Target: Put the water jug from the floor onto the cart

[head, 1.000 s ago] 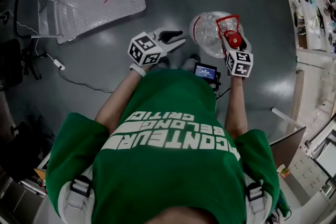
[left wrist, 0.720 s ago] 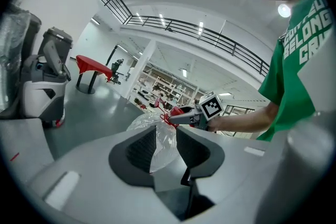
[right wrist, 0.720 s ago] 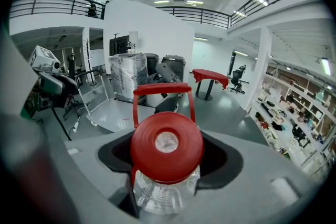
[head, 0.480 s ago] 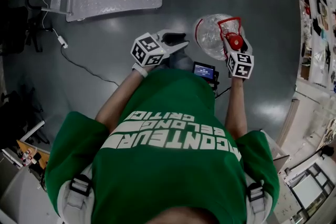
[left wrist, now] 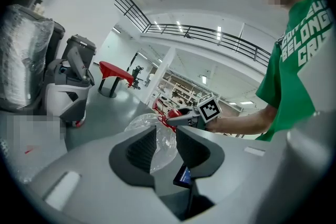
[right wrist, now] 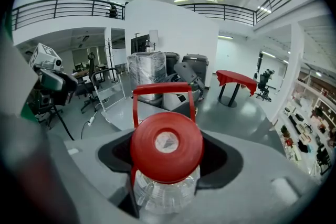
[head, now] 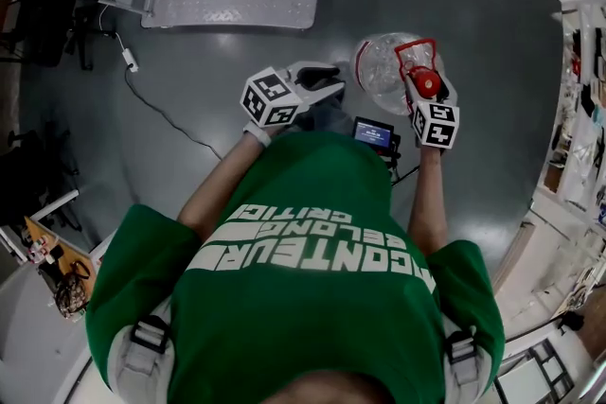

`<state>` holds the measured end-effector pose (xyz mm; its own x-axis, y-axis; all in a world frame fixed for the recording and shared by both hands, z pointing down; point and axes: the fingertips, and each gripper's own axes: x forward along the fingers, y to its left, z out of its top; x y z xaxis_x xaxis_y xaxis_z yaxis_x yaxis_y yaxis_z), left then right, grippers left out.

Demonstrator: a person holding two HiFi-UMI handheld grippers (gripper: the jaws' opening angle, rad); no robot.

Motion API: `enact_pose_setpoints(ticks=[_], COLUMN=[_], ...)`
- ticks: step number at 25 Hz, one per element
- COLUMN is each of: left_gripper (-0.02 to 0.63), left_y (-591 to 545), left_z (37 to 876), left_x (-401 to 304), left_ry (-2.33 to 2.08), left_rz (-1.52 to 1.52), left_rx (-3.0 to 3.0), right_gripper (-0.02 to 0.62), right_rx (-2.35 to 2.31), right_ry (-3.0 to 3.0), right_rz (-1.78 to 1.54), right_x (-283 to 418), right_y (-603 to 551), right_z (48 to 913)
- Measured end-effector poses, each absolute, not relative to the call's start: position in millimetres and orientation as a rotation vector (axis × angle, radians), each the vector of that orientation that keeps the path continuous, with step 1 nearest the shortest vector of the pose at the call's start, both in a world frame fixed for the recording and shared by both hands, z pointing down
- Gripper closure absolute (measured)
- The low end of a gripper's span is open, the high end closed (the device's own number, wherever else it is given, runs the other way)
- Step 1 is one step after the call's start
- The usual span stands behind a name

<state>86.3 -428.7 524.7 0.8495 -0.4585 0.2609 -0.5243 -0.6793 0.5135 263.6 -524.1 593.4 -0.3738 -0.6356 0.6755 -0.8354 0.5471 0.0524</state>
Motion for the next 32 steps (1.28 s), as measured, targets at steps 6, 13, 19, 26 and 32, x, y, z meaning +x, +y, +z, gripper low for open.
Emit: enact_pose_setpoints(ticks=[6, 13, 19, 26, 32], left_gripper=[0.491, 0.492, 0.495, 0.495, 0.495], left_y=[-457.5, -493.0, -515.7, -536.2, -540.0], left_z=[526.5, 523.4, 526.2, 531.5, 535.4], left_x=[91.3, 98.5, 88.7, 73.2, 68.8], left_ry=[-0.751, -0.796, -0.894, -1.027, -1.099], left_rz=[0.145, 0.136, 0.129, 0.103, 0.073], left_rx=[2.403, 2.391, 2.345, 2.270, 2.229], right_gripper=[0.291, 0.291, 0.291, 0.291, 0.291], right_rx=[1.109, 1.025, 0.933, 0.805, 0.717], right_ry=[-2.146, -2.156, -2.184, -2.224, -2.255], right_rz=[0.382, 0.385, 0.371, 0.322, 0.294], right_x=[257.0, 251.2, 237.0, 208.0, 185.1], right_y=[-560.4, -597.5, -630.9, -660.7, -676.2], right_z=[601.7, 613.5, 622.7, 627.6, 630.6])
